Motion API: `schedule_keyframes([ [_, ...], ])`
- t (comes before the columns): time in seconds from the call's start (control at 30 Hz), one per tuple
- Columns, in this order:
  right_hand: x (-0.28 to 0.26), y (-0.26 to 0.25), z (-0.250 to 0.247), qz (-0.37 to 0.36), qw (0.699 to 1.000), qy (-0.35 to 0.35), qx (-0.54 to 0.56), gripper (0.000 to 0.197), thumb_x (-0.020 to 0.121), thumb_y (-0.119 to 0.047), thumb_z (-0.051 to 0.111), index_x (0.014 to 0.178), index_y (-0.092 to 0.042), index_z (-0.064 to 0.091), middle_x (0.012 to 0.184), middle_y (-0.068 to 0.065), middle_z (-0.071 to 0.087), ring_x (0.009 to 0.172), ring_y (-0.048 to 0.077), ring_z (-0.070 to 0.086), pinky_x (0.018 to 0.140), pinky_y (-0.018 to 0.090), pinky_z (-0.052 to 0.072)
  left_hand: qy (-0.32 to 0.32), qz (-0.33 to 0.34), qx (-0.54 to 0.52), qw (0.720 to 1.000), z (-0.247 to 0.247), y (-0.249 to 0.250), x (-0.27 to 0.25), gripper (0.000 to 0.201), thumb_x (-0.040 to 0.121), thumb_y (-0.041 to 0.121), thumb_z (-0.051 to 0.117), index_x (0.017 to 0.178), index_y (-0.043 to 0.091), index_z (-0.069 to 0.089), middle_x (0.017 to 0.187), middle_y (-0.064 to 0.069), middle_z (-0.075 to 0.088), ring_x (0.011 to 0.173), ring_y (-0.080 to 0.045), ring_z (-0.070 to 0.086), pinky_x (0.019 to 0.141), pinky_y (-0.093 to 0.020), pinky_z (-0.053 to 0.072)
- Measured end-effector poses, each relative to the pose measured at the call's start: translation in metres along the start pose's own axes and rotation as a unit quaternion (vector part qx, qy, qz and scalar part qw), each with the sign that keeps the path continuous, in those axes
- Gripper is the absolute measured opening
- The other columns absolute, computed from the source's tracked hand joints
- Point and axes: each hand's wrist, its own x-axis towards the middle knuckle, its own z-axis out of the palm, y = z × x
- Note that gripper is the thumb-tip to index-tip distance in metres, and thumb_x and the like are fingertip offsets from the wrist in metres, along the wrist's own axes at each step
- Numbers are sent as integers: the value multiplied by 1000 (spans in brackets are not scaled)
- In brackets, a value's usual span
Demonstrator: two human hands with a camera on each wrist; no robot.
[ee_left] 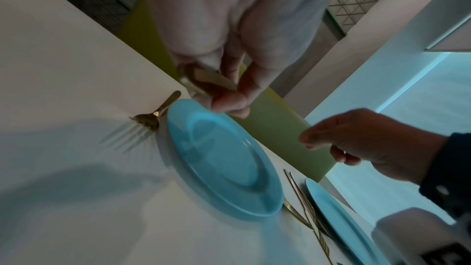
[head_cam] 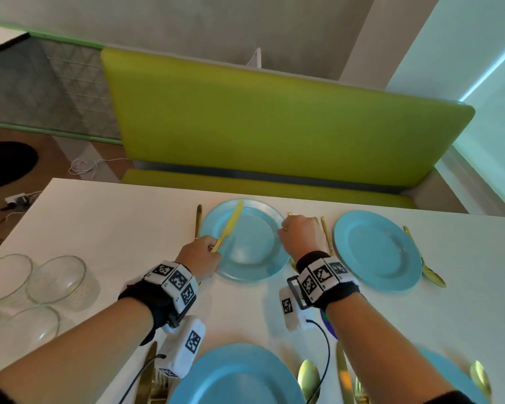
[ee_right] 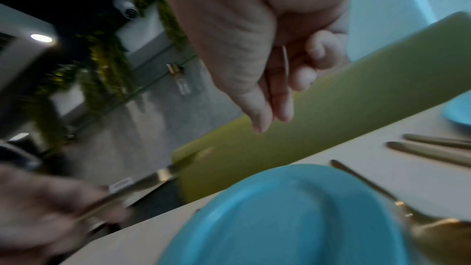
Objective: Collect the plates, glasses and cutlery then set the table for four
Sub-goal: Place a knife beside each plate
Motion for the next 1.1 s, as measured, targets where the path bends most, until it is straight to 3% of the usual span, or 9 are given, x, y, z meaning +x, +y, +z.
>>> schedule_keyframes([
  [0.1, -41, -33, 1, -98, 994, -22, 47, 28, 91, -26, 56, 117, -25, 65, 117, 1, 65, 110, 23, 60, 89, 31, 48, -53, 16, 37, 998, -7, 0, -17, 28, 89, 9, 52, 115, 18, 57, 67, 1, 60, 54, -12, 56, 47, -14, 44],
  [0.23, -90, -70, 11, -210, 977, -47, 2, 29, 93, -25, 55, 120, -24, 64, 122, 0, 60, 111, 22, 59, 88, 34, 50, -71, 32, 36, 996, -26, -8, -43, 37, 85, 4, 58, 122, 12, 54, 77, -1, 61, 57, -12, 60, 42, -13, 44],
  [0.5, -180, -135, 12, -240, 968, -57, -51, 25, 93, -23, 52, 109, -27, 70, 110, 2, 66, 103, 24, 61, 81, 35, 51, -114, 89, 109, 984, -89, -52, -105, 64, 78, 3, 66, 133, 15, 38, 87, -14, 73, 71, -20, 63, 67, -28, 53],
  [0.77, -248, -198, 24, -193, 978, -62, -40, 25, 91, -24, 51, 106, -29, 71, 108, -1, 68, 103, 21, 60, 81, 32, 47, -130, 133, 147, 972, -150, -100, -149, 58, 73, 7, 72, 125, 15, 48, 77, -1, 70, 66, -12, 61, 61, -19, 50],
  [0.87, -255, -208, 28, -159, 985, -56, -43, 24, 90, -24, 52, 105, -29, 70, 108, 0, 69, 103, 21, 61, 83, 32, 48, -91, 161, 125, 975, -167, -105, -155, 55, 73, 16, 77, 122, 14, 50, 79, 7, 62, 73, -7, 58, 56, -14, 42],
  [0.9, -255, -209, 28, -140, 988, -58, -37, 23, 90, -24, 53, 104, -28, 71, 107, 0, 69, 102, 21, 61, 83, 32, 48, -65, 172, 121, 975, -172, -105, -154, 54, 74, 20, 76, 122, 14, 51, 85, 6, 62, 80, -10, 58, 59, -14, 41],
  [1.03, -233, -205, 32, -45, 997, -57, 3, 19, 88, -24, 57, 101, -24, 72, 106, 1, 69, 100, 21, 63, 84, 31, 52, 14, 185, 88, 979, -192, -102, -140, 42, 83, 28, 68, 120, 11, 54, 113, -5, 64, 107, -21, 58, 88, -25, 43],
  [1.1, -213, -202, 37, -6, 998, -50, 23, 18, 88, -23, 59, 100, -21, 73, 106, 1, 69, 99, 21, 63, 85, 32, 54, 25, 178, 63, 982, -202, -100, -130, 34, 87, 25, 63, 118, 11, 56, 116, -7, 64, 108, -22, 58, 88, -24, 42],
])
